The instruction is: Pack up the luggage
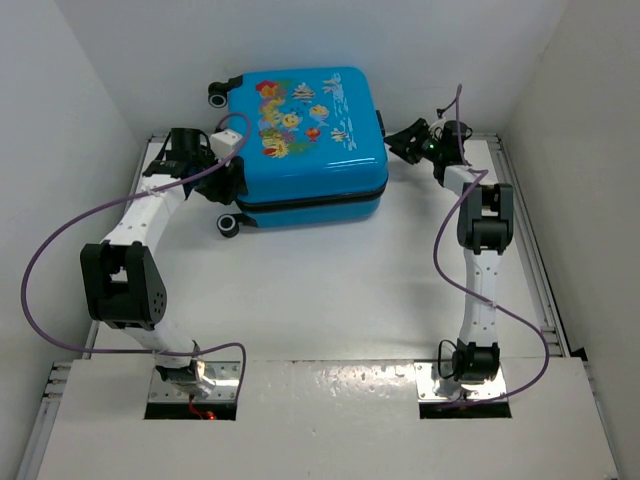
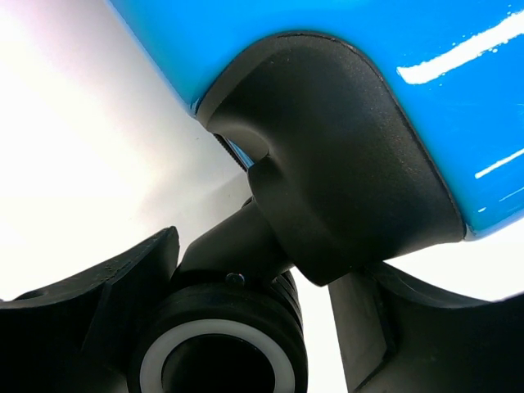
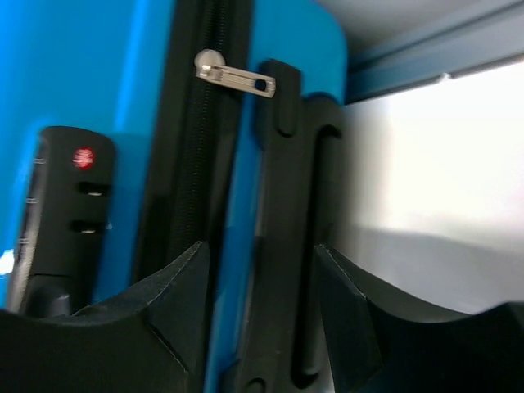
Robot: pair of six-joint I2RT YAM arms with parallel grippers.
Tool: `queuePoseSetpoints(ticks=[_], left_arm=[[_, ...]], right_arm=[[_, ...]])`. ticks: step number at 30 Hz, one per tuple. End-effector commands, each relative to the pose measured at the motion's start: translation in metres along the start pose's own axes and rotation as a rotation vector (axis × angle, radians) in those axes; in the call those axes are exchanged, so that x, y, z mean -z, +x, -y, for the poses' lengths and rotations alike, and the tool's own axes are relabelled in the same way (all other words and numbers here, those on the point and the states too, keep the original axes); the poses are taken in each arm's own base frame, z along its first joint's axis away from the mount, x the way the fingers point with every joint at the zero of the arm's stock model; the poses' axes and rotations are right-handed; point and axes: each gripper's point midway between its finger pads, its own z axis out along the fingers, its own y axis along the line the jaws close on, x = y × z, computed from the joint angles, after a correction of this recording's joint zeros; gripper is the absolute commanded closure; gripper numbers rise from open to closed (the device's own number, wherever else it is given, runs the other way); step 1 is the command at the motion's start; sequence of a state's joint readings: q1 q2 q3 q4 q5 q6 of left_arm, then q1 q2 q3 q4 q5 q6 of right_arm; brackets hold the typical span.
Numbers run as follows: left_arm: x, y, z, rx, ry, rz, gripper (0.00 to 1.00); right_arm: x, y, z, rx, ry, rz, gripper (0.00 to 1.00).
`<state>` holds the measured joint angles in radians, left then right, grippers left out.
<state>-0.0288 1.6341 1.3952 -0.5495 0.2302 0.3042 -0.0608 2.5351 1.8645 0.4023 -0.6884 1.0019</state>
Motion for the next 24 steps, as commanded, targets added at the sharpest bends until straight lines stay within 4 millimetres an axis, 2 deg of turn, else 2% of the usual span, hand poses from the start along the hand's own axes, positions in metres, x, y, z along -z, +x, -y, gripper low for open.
queuePoseSetpoints(ticks=[1, 3, 9, 15, 16, 18, 20, 21, 22, 23, 24], left_arm=[[0.012, -0.077, -0.022, -0.041, -0.11, 0.258, 0.26], [0.01, -0.079, -0.023, -0.041, -0.11, 0.258, 0.26], [0.003, -0.081, -0.025, -0.039, -0.106, 0.248, 0.26], [0.001, -0.082, -0.026, -0.039, -0.106, 0.248, 0.26], [0.001, -0.082, -0.026, -0.039, -0.106, 0.248, 0.26], [0.001, -0.082, -0.026, -0.039, -0.106, 0.248, 0.25], [0.005, -0.085, -0.026, -0.041, -0.11, 0.257, 0.23], [0.005, -0.084, -0.029, -0.015, -0.125, 0.252, 0.19], [0.01, -0.088, -0.031, -0.004, -0.141, 0.269, 0.18], [0.011, -0.09, -0.032, 0.012, -0.15, 0.276, 0.15], [0.021, -0.102, -0.034, 0.048, -0.168, 0.324, 0.12]], right_arm=[[-0.005, -0.003, -0.025, -0.006, -0.1, 0.002, 0.46], [-0.006, 0.002, -0.021, -0.011, -0.098, -0.009, 0.5], [-0.013, 0.017, -0.018, -0.002, -0.078, -0.063, 0.55], [-0.022, 0.029, -0.001, 0.046, -0.01, -0.097, 0.61], [-0.024, 0.036, 0.005, 0.036, 0.005, -0.114, 0.62], [-0.027, 0.038, 0.007, 0.044, 0.002, -0.122, 0.62], [-0.027, 0.041, 0.009, 0.034, -0.006, -0.135, 0.73], [-0.025, 0.048, 0.005, 0.025, -0.04, -0.152, 0.83], [-0.023, 0.047, 0.0, 0.027, -0.055, -0.151, 0.88], [-0.028, 0.066, -0.009, 0.008, -0.071, -0.187, 0.94], [-0.024, 0.074, -0.012, 0.003, -0.106, -0.211, 0.98]])
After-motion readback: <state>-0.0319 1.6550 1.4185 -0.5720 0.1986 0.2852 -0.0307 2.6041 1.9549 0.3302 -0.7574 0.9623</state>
